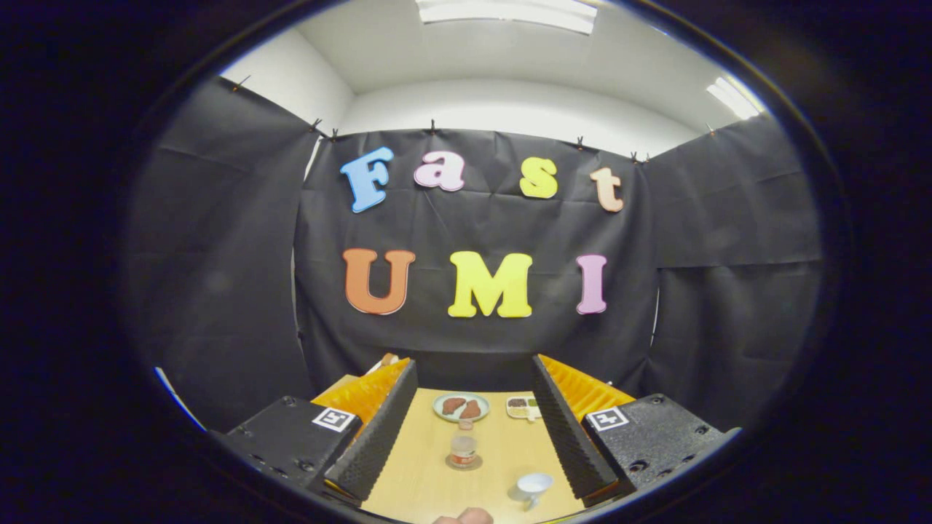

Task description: Take the bottle from table, then pour the juice into the cup, finally place the bottle on the coaster

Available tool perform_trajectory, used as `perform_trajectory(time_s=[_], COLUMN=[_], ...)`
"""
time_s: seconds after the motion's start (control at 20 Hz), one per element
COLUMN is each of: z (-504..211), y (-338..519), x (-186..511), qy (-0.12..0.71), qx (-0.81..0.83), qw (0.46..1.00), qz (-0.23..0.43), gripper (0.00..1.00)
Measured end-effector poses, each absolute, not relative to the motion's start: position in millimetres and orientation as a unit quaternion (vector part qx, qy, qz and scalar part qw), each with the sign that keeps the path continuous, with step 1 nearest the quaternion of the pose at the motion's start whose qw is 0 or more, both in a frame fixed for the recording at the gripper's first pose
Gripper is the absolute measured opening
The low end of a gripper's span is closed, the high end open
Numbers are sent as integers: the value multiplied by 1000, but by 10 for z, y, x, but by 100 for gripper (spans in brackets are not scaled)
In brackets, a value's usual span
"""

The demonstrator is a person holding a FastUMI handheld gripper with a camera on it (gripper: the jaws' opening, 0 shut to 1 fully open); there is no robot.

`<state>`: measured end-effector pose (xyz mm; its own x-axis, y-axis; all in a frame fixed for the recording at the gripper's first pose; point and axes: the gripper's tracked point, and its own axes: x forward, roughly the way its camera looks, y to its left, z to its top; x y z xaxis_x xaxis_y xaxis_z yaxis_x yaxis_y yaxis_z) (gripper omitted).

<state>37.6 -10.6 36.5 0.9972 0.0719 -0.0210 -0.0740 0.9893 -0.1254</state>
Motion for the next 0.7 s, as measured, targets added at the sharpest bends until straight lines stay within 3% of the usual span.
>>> perform_trajectory(time_s=[0.35, 0.7], z=[129, -21], y=[11, -173], x=[365, 355], qy=[12, 11], qx=[-28, -20], qw=[997, 998], qz=[73, 62], gripper=[100, 100])
